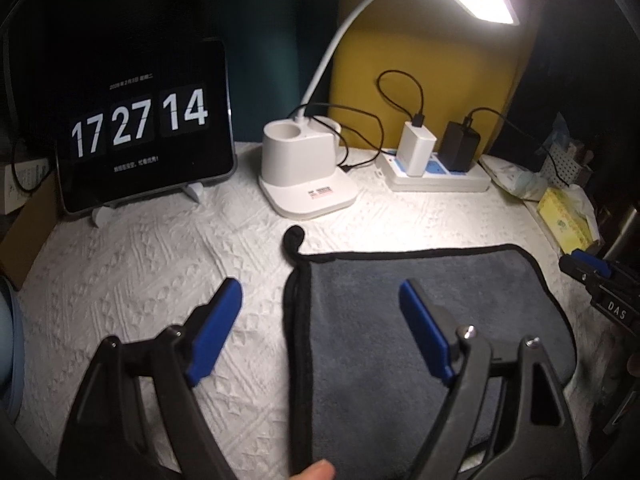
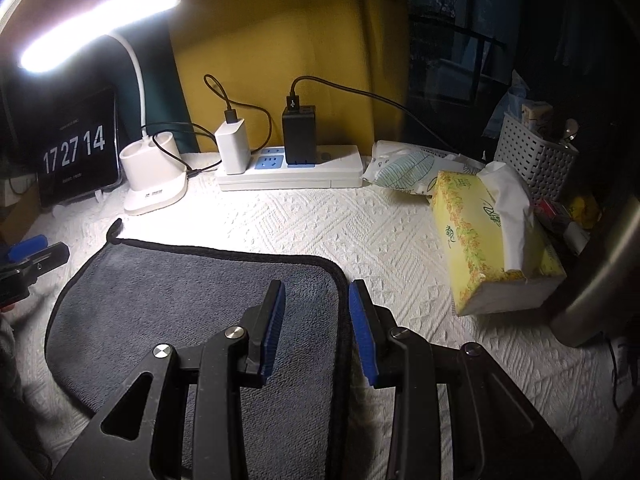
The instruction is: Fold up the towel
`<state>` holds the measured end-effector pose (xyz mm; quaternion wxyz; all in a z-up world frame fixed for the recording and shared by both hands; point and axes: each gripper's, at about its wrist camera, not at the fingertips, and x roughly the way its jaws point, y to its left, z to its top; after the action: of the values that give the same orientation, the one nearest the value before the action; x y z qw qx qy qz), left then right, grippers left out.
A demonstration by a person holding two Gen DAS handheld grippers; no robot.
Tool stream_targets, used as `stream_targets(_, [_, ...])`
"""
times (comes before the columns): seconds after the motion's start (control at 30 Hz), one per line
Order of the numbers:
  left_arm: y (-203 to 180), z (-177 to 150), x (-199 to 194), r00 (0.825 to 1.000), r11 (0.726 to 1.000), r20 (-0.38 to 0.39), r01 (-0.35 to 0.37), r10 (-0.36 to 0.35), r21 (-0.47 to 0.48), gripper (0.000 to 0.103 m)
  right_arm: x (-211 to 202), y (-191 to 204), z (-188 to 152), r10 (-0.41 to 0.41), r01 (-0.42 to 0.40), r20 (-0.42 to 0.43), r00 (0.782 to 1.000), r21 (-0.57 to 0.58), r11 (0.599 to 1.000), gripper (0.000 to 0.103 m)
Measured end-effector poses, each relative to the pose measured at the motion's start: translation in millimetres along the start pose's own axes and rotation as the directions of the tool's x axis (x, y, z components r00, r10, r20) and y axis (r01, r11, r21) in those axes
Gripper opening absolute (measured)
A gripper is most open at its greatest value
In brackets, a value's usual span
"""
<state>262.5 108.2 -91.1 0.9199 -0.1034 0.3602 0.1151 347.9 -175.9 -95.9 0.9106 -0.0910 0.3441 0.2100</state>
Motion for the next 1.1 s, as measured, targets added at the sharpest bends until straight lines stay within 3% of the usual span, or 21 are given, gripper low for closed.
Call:
stream_targets(0.23, [-0.8, -4.9, -17.2, 1.0, 1.0, 0.02, -0.016, 0.016, -0.007, 0.084, -18.1, 7.3, -4.8, 0.007, -0.007, 0.015, 1.0, -0.003, 1.0, 0.035])
stream_targets(1.1, [-21.0, -41.8, -80.6, 0.997, 0.998, 0.038, 0.062, -0.062, 0.014, 0.084, -80.4, 25.5, -35.4, 0.017, -0.016, 0.052, 0.998, -0.009, 1.0, 0.035])
